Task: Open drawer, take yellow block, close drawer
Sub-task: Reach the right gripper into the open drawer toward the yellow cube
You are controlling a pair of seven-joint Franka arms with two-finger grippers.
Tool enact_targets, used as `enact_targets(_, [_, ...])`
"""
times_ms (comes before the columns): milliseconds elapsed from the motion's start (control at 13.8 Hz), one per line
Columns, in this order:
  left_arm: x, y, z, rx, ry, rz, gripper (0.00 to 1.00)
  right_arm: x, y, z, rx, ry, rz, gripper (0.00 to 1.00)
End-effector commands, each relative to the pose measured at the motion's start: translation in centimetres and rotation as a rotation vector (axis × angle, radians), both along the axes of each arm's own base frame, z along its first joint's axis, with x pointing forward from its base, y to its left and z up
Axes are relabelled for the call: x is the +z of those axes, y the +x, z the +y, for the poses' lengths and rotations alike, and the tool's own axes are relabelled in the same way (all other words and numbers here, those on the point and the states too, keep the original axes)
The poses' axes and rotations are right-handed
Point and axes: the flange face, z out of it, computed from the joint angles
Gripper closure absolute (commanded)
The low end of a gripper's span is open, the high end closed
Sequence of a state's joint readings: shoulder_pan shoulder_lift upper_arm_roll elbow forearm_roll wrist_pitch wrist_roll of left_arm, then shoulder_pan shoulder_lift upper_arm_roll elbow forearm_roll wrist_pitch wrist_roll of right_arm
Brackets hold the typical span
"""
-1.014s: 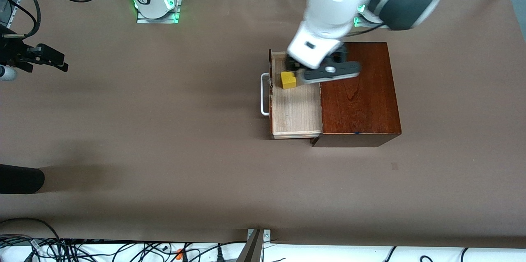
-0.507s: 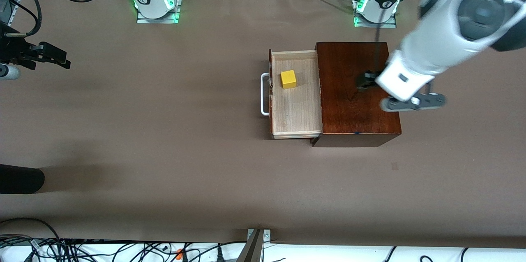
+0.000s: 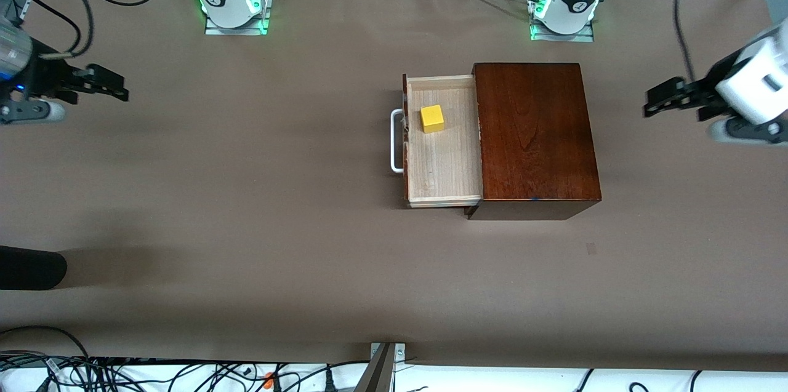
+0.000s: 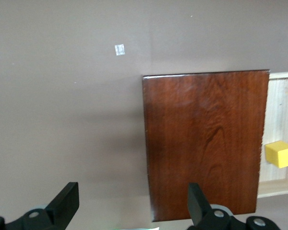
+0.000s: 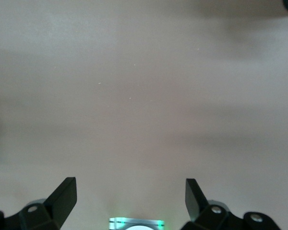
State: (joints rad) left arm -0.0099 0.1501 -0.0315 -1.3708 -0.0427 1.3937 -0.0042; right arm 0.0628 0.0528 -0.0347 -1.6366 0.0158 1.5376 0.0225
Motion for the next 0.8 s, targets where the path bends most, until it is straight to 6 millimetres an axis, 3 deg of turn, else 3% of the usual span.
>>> enact_targets(0, [-0.4,-1.5,0.1,-0.025,-0.014,-0.018,0.00,-2.2,1.5,5.5,-0.186,0.001,0.007,0.00])
enact_targets(362, [-0.2,-1.4,-0.4,-0.038,-0.005,-0.032,0.00,-5.7,2.2,16.3,-0.500,0.054,0.026,0.00])
enact_targets(579, [0.0,-1.3,-1.0,-0.050,-0.011,-0.042,0.00,-6.8,0.7,25.1,-0.704,0.078,0.024,0.00])
enact_targets(652, [0.1,-1.3,-1.0,-0.050,-0.012,-0.042,0.00,-7.8,-0.3,28.8,-0.801,0.085,0.033,0.00])
enact_targets(724, [0.2,-1.4,-1.2,-0.053,-0.012,-0.044,0.00,-8.7,-0.8,31.3,-0.890,0.085,0.031,0.00])
